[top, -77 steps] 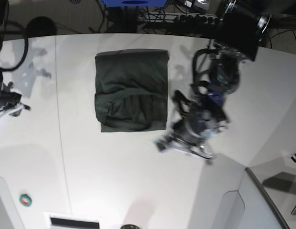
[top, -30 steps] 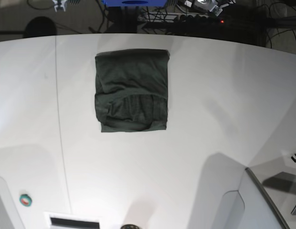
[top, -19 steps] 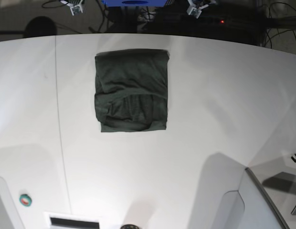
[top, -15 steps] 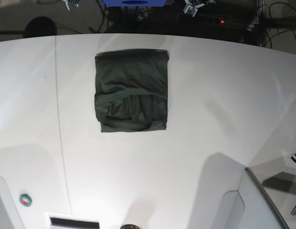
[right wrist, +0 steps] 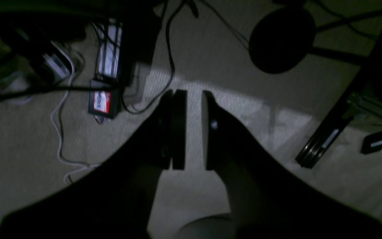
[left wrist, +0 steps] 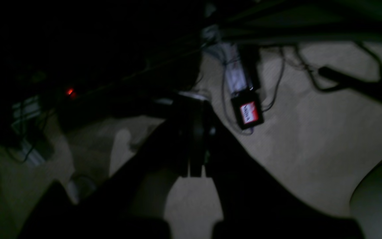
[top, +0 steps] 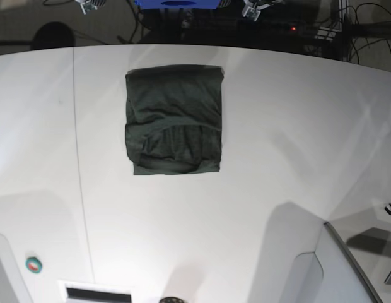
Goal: Layout the t-shirt on the table in an organized manner, then fold the t-shirt properly
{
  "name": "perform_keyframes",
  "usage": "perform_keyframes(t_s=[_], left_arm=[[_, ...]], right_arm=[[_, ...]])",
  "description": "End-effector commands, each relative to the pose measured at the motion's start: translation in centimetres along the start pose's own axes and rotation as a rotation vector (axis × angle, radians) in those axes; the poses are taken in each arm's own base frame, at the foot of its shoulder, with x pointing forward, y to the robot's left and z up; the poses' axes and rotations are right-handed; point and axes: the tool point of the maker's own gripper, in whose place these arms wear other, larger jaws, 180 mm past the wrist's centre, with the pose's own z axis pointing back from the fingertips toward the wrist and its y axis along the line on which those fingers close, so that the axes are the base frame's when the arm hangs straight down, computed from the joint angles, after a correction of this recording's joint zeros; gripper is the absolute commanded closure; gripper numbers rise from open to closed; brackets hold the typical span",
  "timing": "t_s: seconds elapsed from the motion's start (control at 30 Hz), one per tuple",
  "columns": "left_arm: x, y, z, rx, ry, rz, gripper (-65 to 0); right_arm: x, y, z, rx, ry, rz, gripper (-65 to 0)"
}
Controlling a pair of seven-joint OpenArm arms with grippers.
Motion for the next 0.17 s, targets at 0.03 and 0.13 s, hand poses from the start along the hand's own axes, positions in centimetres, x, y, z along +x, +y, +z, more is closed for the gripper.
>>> perform_keyframes(t_s=[0.03, 0.13], left_arm=[[-0.9, 0.6, 0.5, 0.006, 0.011, -0.004, 0.0], [-0.8, 1.2, 0.6, 0.015, 0.006, -0.009, 0.0]], right_arm=[[-0.1, -0.5, 0.1, -0.01, -0.008, 0.006, -8.0], [0.6, -0.7, -0.2, -0.011, -0.021, 0.009, -8.0]])
